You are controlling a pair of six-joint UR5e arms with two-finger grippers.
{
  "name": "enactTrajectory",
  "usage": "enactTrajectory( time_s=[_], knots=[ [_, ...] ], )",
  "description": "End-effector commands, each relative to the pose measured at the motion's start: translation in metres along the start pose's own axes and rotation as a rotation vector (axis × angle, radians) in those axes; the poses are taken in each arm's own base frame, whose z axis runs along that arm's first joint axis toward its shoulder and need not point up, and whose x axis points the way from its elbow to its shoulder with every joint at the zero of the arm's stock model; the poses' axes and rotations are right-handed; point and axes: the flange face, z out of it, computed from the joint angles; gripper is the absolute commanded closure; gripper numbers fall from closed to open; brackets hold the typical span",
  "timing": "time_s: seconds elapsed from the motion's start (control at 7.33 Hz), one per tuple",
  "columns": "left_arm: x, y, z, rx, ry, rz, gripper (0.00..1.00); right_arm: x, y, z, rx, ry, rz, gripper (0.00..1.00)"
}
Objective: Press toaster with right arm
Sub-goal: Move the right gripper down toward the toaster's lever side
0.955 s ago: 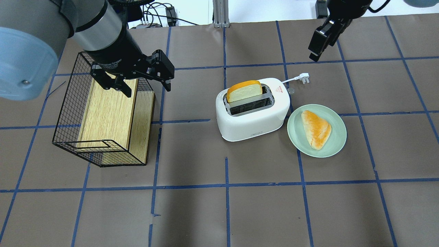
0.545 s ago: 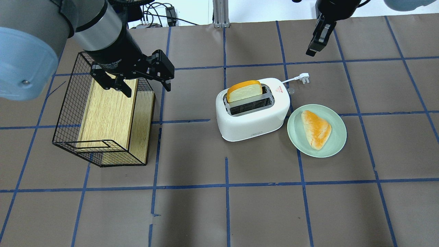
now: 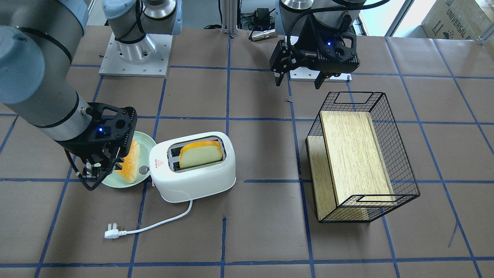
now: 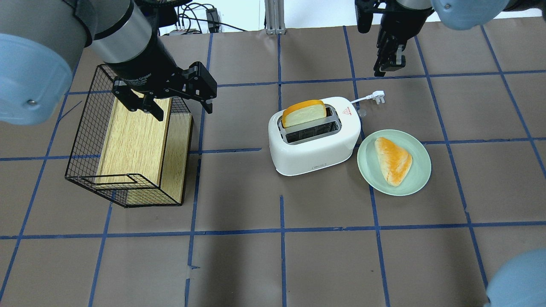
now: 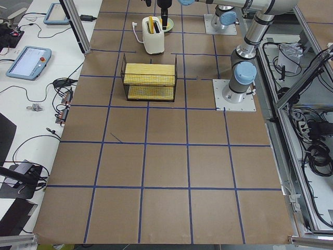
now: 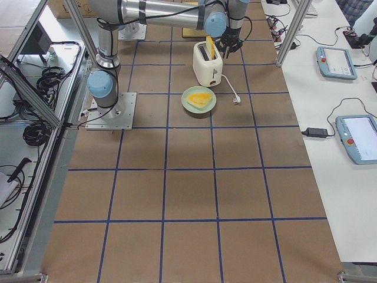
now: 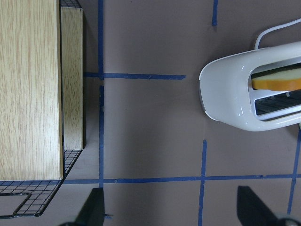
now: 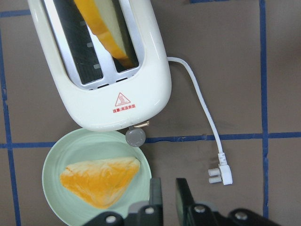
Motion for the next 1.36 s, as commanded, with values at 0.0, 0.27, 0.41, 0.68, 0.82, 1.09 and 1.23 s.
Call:
enactTrajectory(
  time_s=[0.0, 0.27, 0.41, 0.68, 0.82, 1.09, 1.23],
  knots=[
    [0.0, 0.0, 0.0, 0.0, 0.0, 0.0, 0.0, 0.004, 0.004, 0.033, -0.03, -0.005, -0.084, 0.76],
    [0.0, 0.0, 0.0, 0.0, 0.0, 0.0, 0.0, -0.006, 0.003, 0.052, -0.01, -0.003, -0.11, 0.78],
    [0.0, 0.0, 0.0, 0.0, 0.0, 0.0, 0.0, -0.012, 0.003, 0.063, -0.01, -0.02, -0.11, 0.78],
    [0.0, 0.0, 0.0, 0.0, 0.0, 0.0, 0.0, -0.021, 0.003, 0.066, -0.009, -0.017, -0.108, 0.77],
    [0.0, 0.0, 0.0, 0.0, 0.0, 0.0, 0.0, -0.019, 0.0, 0.066, -0.009, 0.004, -0.112, 0.77],
    [0.0, 0.0, 0.0, 0.0, 0.0, 0.0, 0.0, -0.023, -0.021, 0.078, -0.02, 0.009, -0.129, 0.77],
    [0.0, 0.0, 0.0, 0.0, 0.0, 0.0, 0.0, -0.02, -0.02, 0.083, -0.021, 0.0, -0.135, 0.77]
  ],
)
